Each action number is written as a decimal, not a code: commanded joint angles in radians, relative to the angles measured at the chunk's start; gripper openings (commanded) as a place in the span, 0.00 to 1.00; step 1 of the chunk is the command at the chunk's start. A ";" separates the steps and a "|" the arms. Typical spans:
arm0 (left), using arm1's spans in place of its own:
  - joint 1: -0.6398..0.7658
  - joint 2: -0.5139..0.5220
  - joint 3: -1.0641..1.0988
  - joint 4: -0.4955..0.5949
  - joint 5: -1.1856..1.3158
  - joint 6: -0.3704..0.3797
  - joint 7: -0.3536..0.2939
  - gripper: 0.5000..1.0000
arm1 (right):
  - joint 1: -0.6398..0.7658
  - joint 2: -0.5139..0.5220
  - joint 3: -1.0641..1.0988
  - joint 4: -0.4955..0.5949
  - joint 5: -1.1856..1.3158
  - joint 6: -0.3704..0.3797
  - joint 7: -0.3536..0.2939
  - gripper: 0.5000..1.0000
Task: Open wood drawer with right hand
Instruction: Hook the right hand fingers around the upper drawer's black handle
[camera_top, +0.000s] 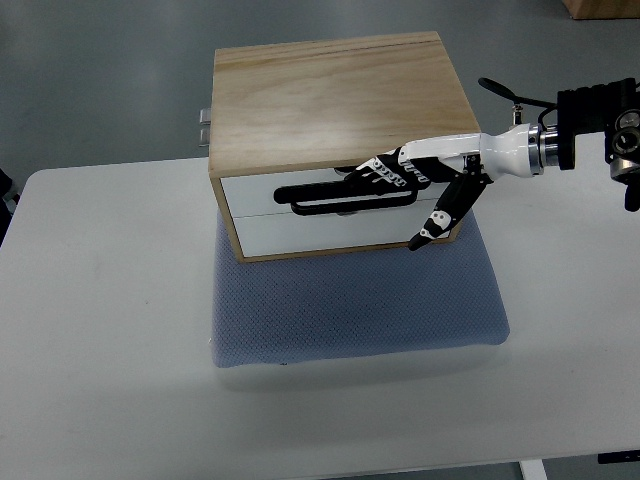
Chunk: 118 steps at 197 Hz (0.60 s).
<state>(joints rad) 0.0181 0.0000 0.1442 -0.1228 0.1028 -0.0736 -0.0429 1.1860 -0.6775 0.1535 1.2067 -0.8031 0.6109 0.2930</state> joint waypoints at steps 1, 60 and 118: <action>0.000 0.000 0.000 0.000 0.000 0.000 0.000 1.00 | -0.009 0.001 0.000 0.001 -0.002 0.000 0.000 0.89; 0.000 0.000 0.000 0.000 0.000 0.000 0.000 1.00 | -0.017 0.010 0.000 0.001 -0.002 0.000 0.000 0.89; 0.000 0.000 0.000 -0.001 0.000 0.000 0.000 1.00 | -0.020 0.010 0.000 0.002 0.001 0.000 0.000 0.89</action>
<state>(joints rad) 0.0182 0.0000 0.1442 -0.1228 0.1028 -0.0736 -0.0431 1.1676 -0.6673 0.1522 1.2074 -0.8032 0.6107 0.2930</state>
